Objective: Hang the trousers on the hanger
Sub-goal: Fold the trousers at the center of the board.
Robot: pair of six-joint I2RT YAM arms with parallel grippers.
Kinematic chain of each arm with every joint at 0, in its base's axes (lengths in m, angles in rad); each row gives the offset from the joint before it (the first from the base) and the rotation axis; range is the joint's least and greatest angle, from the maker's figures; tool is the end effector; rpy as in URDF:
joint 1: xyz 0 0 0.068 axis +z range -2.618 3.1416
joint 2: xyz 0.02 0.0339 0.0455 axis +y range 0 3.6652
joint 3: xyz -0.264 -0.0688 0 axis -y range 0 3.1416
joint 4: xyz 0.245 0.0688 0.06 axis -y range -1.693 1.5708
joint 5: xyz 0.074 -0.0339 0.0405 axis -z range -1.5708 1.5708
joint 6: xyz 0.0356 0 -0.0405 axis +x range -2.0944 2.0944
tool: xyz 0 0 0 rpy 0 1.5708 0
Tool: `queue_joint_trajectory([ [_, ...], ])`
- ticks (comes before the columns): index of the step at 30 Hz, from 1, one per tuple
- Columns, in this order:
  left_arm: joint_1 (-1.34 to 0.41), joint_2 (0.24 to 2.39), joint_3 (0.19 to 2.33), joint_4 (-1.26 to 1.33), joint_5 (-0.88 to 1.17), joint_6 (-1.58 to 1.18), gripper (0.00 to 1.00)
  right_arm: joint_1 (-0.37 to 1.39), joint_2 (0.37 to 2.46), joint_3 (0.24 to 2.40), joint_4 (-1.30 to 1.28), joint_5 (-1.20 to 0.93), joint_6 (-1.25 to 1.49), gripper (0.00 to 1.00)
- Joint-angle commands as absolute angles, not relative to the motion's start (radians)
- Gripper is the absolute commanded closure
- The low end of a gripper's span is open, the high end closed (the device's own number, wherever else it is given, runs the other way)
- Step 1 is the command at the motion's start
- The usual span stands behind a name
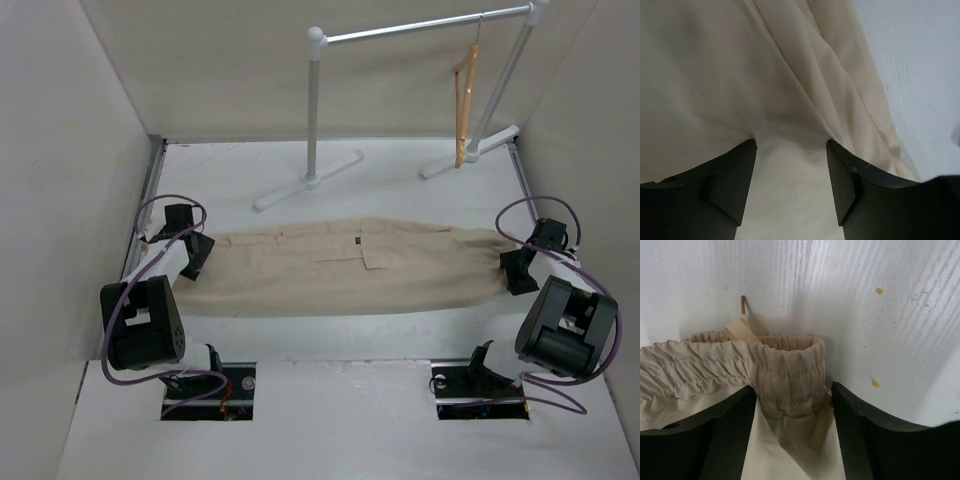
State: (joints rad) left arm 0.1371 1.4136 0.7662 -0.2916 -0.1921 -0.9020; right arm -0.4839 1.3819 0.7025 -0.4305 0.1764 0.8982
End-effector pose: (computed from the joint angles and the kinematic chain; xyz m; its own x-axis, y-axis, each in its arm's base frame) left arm 0.2711 0.0443 0.1864 -0.3028 -0.8192 -0.4871 -0.7796 0.5068 -0.3678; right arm 0.2159 -0.1205 0.1679 -0.0816 0.9129 -0.4000 0.9485 0.1944 0.2500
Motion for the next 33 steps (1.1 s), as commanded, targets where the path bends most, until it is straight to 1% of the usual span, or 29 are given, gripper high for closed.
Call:
queue_joint_trajectory([
  [1, 0.202, 1.446, 0.762, -0.259, -0.179, -0.903, 0.43, -0.489, 1.407, 0.759, -0.37, 0.189, 0.933, 0.37],
  [4, 0.229, 1.456, 0.758, -0.271, -0.179, -0.93, 0.44, -0.489, 1.428, 0.77, -0.37, 0.189, 0.946, 0.62],
  [6, 0.232, 1.437, 0.758, -0.272, -0.175, -0.933, 0.44, -0.49, 1.427, 0.775, -0.38, 0.186, 0.965, 0.81],
  [7, 0.232, 1.425, 0.759, -0.273, -0.175, -0.934, 0.44, -0.493, 1.413, 0.769, -0.38, 0.184, 0.977, 0.88],
  [8, 0.231, 1.414, 0.761, -0.278, -0.175, -0.934, 0.44, -0.505, 1.392, 0.758, -0.374, 0.186, 0.986, 0.91],
  [11, 0.207, 1.378, 0.765, -0.29, -0.175, -0.931, 0.44, -0.524, 1.283, 0.747, -0.37, 0.208, 0.967, 0.94],
  [15, 0.09, 1.341, 0.764, -0.321, -0.189, -0.931, 0.44, -0.515, 1.105, 0.794, -0.468, 0.291, 0.933, 0.94],
  [17, 0.015, 1.321, 0.759, -0.333, -0.198, -0.937, 0.44, -0.475, 1.019, 0.807, -0.488, 0.321, 0.894, 0.94],
  [20, -0.066, 1.29, 0.776, -0.366, -0.201, -0.96, 0.44, -0.362, 0.884, 0.813, -0.52, 0.345, 0.832, 0.94],
  [24, -0.099, 1.232, 0.837, -0.417, -0.186, -0.966, 0.44, -0.132, 0.779, 0.831, -0.597, 0.376, 0.793, 0.95],
  [27, -0.074, 1.18, 0.906, -0.477, -0.16, -0.956, 0.44, 0.106, 0.742, 0.86, -0.658, 0.443, 0.851, 0.95],
  [30, -0.012, 1.14, 0.986, -0.532, -0.115, -0.934, 0.44, 0.37, 0.8, 0.948, -0.701, 0.508, 0.949, 0.95],
  [33, 0.056, 1.106, 1.075, -0.58, -0.083, -0.925, 0.44, 0.638, 0.943, 1.087, -0.704, 0.589, 1.024, 0.95],
])
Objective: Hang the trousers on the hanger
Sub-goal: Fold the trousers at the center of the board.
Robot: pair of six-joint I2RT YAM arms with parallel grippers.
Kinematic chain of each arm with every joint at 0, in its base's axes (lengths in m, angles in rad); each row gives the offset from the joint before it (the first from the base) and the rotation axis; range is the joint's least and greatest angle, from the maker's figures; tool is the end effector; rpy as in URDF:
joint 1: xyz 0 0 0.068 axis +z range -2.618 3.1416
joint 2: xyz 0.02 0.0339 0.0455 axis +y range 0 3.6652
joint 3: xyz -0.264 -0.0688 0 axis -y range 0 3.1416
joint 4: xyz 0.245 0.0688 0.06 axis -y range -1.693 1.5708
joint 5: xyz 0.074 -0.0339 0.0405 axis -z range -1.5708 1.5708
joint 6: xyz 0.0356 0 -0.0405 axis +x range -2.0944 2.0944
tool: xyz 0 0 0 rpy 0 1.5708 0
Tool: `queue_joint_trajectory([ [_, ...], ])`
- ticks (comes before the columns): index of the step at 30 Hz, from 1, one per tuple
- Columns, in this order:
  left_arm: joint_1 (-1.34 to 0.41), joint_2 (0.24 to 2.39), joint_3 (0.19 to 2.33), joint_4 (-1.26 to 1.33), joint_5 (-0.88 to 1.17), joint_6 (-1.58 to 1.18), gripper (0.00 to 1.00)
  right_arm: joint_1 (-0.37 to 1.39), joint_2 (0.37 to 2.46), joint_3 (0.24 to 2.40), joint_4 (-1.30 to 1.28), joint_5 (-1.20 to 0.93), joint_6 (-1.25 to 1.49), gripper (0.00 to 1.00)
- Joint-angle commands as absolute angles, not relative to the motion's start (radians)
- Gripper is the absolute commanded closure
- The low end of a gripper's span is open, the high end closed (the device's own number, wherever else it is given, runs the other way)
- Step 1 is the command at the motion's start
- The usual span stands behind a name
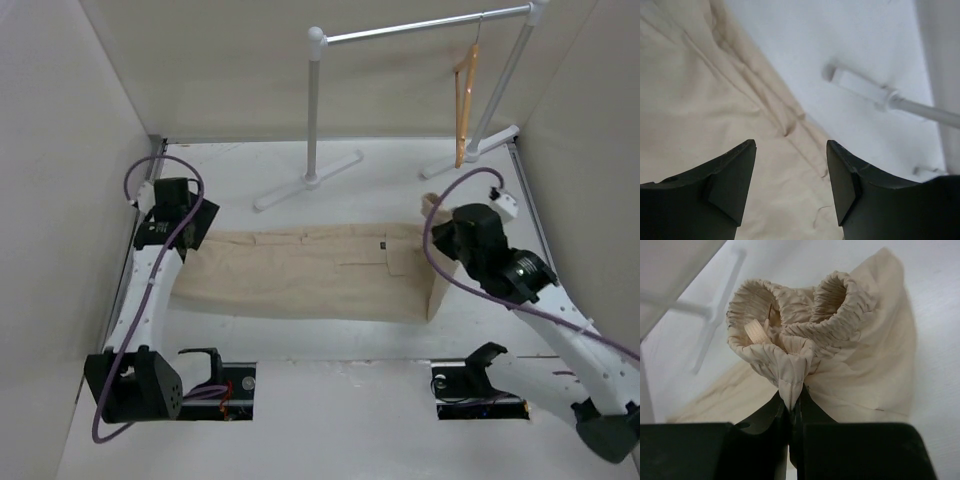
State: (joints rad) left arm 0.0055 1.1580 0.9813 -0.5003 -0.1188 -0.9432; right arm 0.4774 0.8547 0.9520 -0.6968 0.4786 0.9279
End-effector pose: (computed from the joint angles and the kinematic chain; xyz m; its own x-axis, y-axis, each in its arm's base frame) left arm 0.2510 0.0056 0.3028 -0.2887 -0.8053 -0.5178 -0.5645 0.5800 -0.5873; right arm 0.1602 0.0644 0.3366 -0.3566 0.6154 -0.7029 0.3591 0.7849 0.5050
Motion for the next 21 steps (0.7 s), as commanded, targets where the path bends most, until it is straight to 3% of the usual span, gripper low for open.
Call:
queue_joint_trajectory([
  [1, 0.071, 1.097, 1.097, -0.59, -0.078, -0.92, 0.44, 0.697, 0.986, 1.127, -0.7, 0.607, 1.035, 0.95],
  [7, 0.191, 1.039, 1.271, -0.712, -0.055, -0.908, 0.44, 0.999, 1.458, 1.596, -0.643, 0.618, 1.02, 0.95],
  [12, 0.323, 1.0, 1.405, -0.801, -0.048, -0.896, 0.44, 1.149, 1.912, 2.143, -0.666, 0.505, 1.025, 0.93],
  [15, 0.45, 0.985, 1.457, -0.845, 0.009, -0.87, 0.44, 1.22, 2.197, 2.489, -0.676, 0.433, 1.078, 0.77],
  [16, 0.478, 0.98, 1.469, -0.859, 0.011, -0.861, 0.44, 1.238, 2.288, 2.596, -0.669, 0.386, 1.103, 0.68],
  [18, 0.496, 0.973, 1.479, -0.879, -0.02, -0.848, 0.44, 1.255, 2.447, 2.8, -0.687, 0.292, 1.137, 0.38],
  [21, 0.496, 0.957, 1.456, -0.89, -0.058, -0.836, 0.44, 1.256, 2.534, 2.975, -0.918, 0.279, 1.125, 0.21],
])
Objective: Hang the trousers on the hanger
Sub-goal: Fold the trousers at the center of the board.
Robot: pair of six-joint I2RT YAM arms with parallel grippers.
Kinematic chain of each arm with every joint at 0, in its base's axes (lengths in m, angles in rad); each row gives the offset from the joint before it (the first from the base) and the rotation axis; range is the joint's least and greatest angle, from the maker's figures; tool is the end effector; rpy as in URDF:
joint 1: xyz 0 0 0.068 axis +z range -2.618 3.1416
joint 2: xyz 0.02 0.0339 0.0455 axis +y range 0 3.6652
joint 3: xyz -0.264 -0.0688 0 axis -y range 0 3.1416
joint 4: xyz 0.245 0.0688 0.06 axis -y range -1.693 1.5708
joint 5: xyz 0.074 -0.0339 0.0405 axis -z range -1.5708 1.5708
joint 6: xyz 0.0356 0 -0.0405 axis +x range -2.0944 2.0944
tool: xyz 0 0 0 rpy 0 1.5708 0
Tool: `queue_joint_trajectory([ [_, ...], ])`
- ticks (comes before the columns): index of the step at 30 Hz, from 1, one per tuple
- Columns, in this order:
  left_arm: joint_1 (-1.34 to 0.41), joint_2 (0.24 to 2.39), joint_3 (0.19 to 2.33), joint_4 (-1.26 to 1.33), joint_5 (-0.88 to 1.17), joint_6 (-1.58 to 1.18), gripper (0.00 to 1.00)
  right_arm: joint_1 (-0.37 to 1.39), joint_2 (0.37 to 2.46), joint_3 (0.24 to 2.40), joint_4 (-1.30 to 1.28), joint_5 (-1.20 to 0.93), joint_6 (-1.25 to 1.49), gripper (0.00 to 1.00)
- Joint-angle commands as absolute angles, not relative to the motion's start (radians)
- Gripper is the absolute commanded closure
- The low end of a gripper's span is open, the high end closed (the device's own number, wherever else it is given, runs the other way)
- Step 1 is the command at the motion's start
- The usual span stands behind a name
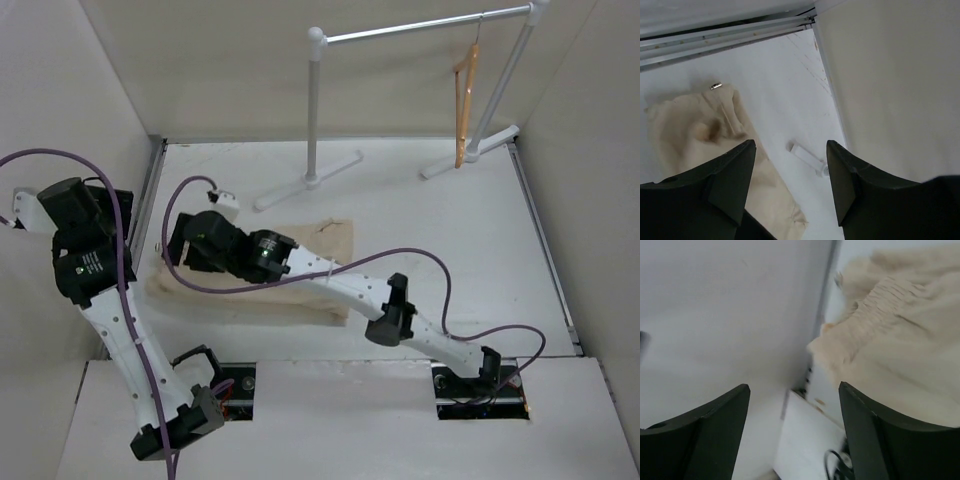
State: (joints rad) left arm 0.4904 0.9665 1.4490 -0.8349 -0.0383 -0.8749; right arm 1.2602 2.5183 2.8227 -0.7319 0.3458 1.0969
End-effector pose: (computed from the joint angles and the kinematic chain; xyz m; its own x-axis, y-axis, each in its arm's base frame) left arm 0.1423 0.0775 0.4598 0.1903 -0.7678 -0.6118 -0.5557 0.4295 -0.7118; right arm 0.1790 0.5180 0.3537 -0.7710 0.3370 -0.5403 -0.2530 0.6165 0.7456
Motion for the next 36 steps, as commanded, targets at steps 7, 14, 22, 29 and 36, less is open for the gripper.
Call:
queue_joint_trajectory([
  [7, 0.478, 0.972, 1.319, -0.842, -0.097, -0.796, 0.43, 1.127, 2.511, 3.162, -1.247, 0.388, 0.887, 0.22],
  [14, 0.372, 1.035, 1.098, -0.724, -0.095, -0.755, 0.43, 1.045, 2.352, 3.163, -1.459, 0.489, 0.675, 0.48],
  [22, 0.164, 1.193, 0.986, -0.603, -0.209, -0.729, 0.44, 1.226, 1.948, 3.154, -1.495, 0.495, 0.491, 0.5],
  [29, 0.039, 1.207, 0.985, -0.584, -0.296, -0.707, 0.45, 1.49, 1.826, 2.972, -1.712, 0.863, 0.606, 0.65],
  [36, 0.165, 1.259, 0.989, -0.571, -0.229, -0.686, 0.45, 1.489, 1.214, 1.87, -1.185, 0.734, 0.764, 0.65],
])
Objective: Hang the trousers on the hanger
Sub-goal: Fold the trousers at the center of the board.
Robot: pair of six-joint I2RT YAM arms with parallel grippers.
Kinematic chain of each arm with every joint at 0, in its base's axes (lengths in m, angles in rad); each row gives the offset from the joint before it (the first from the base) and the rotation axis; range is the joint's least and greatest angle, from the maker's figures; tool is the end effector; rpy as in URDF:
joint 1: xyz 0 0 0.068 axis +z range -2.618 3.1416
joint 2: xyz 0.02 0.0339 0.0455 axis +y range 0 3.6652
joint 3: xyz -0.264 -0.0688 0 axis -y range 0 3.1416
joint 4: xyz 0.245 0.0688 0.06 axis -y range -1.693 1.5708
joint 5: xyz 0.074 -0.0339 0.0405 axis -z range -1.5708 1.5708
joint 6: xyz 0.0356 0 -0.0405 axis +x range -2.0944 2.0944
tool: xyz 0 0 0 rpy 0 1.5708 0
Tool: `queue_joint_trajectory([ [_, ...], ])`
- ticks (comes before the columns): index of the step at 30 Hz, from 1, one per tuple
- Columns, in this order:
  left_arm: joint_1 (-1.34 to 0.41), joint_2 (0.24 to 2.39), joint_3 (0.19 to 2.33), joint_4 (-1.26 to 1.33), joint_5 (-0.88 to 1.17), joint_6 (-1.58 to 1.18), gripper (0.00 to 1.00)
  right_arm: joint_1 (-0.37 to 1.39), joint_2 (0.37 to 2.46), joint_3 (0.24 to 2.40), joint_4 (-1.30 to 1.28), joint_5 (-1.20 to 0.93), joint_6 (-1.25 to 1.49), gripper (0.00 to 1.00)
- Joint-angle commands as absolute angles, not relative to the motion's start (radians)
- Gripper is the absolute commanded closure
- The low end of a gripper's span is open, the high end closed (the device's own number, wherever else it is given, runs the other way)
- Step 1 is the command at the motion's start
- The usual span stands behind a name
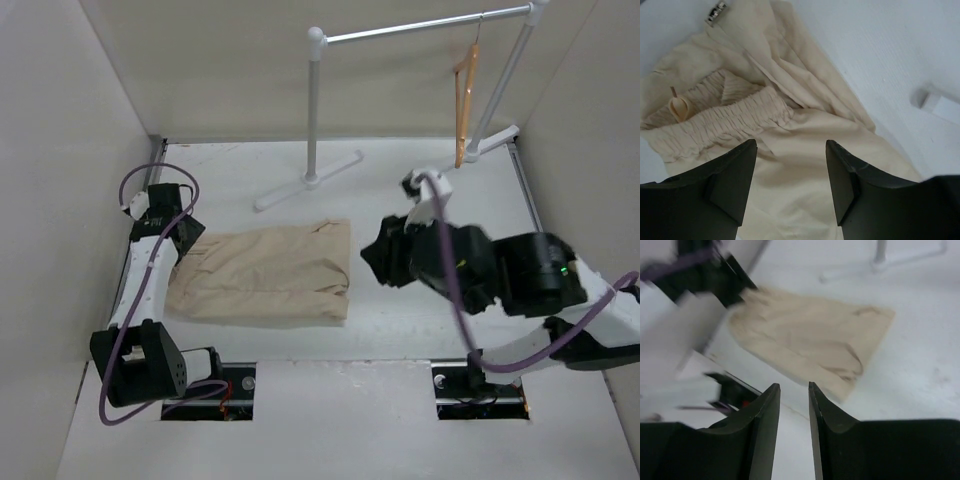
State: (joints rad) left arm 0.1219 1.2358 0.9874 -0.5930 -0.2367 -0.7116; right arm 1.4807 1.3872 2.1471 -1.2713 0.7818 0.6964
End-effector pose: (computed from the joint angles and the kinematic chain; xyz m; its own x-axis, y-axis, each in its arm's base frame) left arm 0.2549 0.0396 0.2798 -0.3820 -0.6864 -0.6189 -0.6903 0.6571 -0.3028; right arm 0.0425 0.1916 0.5367 -0.4517 0.0596 -0.8902 -0.4715 0.8311 0.2949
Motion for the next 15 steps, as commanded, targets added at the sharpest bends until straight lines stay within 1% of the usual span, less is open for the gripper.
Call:
queue_joint_trajectory([
  [1, 0.18, 1.278, 0.989, -0.557, -0.218, -0.683, 0.45, 1.486, 1.139, 1.726, -1.07, 0.695, 0.772, 0.63],
  [4, 0.214, 1.337, 1.0, -0.519, -0.195, -0.687, 0.46, 1.396, 1.048, 1.426, -0.831, 0.565, 0.767, 0.61],
  [7, 0.213, 1.403, 1.035, -0.494, -0.184, -0.692, 0.46, 1.21, 1.043, 1.165, -0.608, 0.361, 0.775, 0.64],
  [8, 0.211, 1.422, 1.045, -0.477, -0.184, -0.69, 0.46, 1.144, 1.042, 1.081, -0.524, 0.306, 0.772, 0.62],
  [10, 0.211, 1.468, 1.063, -0.46, -0.183, -0.692, 0.46, 1.029, 1.054, 0.927, -0.361, 0.2, 0.781, 0.54],
  [12, 0.212, 1.523, 1.084, -0.465, -0.176, -0.692, 0.48, 0.925, 1.098, 0.829, -0.241, 0.1, 0.788, 0.52],
  [15, 0.211, 1.568, 1.097, -0.471, -0.178, -0.69, 0.55, 0.828, 1.192, 0.778, -0.138, -0.004, 0.799, 0.54],
])
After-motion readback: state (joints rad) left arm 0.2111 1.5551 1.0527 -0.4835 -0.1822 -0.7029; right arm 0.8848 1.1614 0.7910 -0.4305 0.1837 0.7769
